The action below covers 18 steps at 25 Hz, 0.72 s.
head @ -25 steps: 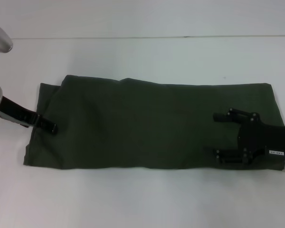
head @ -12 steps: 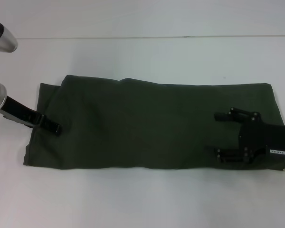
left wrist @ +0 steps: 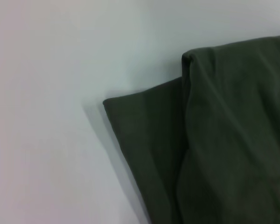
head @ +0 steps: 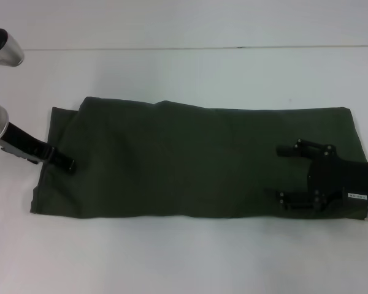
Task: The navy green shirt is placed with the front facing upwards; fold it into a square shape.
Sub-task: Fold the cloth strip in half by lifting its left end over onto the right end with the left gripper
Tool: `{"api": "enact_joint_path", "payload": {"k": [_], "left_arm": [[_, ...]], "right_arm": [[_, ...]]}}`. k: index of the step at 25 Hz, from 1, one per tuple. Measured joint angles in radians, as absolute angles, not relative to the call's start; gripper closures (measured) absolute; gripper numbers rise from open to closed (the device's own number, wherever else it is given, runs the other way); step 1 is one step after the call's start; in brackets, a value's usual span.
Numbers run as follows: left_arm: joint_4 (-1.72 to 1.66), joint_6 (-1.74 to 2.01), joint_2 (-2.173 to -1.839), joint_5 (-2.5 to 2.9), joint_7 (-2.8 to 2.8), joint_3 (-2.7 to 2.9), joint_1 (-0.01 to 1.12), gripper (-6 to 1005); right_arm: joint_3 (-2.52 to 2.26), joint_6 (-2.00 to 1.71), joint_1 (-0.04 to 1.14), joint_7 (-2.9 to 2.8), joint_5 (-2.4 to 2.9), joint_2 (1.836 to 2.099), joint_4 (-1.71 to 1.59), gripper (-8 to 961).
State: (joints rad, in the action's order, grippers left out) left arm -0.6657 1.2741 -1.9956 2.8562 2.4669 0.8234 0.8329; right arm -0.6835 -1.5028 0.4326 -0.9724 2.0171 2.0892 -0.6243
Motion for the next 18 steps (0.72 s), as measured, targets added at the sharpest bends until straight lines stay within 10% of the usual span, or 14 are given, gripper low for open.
{"api": "enact_joint_path", "payload": {"k": [18], "left_arm": [[-0.638, 1.261, -1.993, 2.856, 2.466, 0.826, 0.843, 63]], "right_arm": [[-0.684, -1.503, 0.434, -0.972, 2.019, 2.088, -0.623, 25]]}}
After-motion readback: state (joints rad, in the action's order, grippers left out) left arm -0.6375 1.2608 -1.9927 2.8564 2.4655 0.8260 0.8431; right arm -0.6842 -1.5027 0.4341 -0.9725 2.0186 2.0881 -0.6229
